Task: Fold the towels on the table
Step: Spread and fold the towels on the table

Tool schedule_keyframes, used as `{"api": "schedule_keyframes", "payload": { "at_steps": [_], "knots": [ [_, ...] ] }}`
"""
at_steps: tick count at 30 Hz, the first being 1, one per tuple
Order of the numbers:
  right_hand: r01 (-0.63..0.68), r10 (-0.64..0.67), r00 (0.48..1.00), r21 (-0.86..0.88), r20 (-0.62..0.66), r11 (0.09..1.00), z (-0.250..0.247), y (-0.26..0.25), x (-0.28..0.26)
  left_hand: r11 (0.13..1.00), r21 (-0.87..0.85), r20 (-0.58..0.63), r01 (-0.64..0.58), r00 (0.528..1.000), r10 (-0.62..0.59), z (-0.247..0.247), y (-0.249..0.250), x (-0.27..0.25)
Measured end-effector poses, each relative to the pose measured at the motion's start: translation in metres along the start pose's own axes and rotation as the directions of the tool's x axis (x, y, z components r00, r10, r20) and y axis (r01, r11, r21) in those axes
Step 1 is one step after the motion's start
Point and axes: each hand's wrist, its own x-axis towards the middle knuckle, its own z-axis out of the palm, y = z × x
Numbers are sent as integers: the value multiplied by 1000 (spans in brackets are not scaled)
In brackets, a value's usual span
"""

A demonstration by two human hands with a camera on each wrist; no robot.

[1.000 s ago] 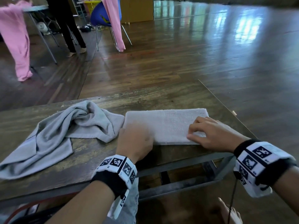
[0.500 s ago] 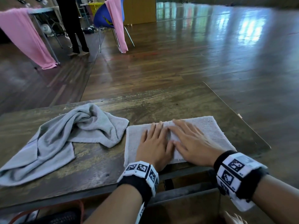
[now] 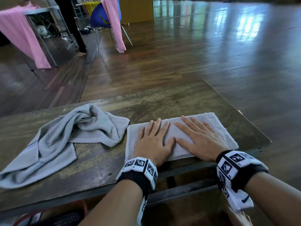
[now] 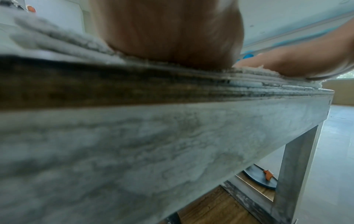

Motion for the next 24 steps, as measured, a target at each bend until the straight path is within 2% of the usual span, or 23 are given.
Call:
{"api": "schedule_keyframes", "payload": {
  "at_steps": [14,24],
  "knots": [
    [-171,171,983,-4,69,985,-9,12,-3,999,2,27,52,998,-52,-5,-14,-6],
    [-373,372,926,0,63,928,-15,29,-16,996,-10,28,86,996,-86,-13,-27,-14]
  ]
}}
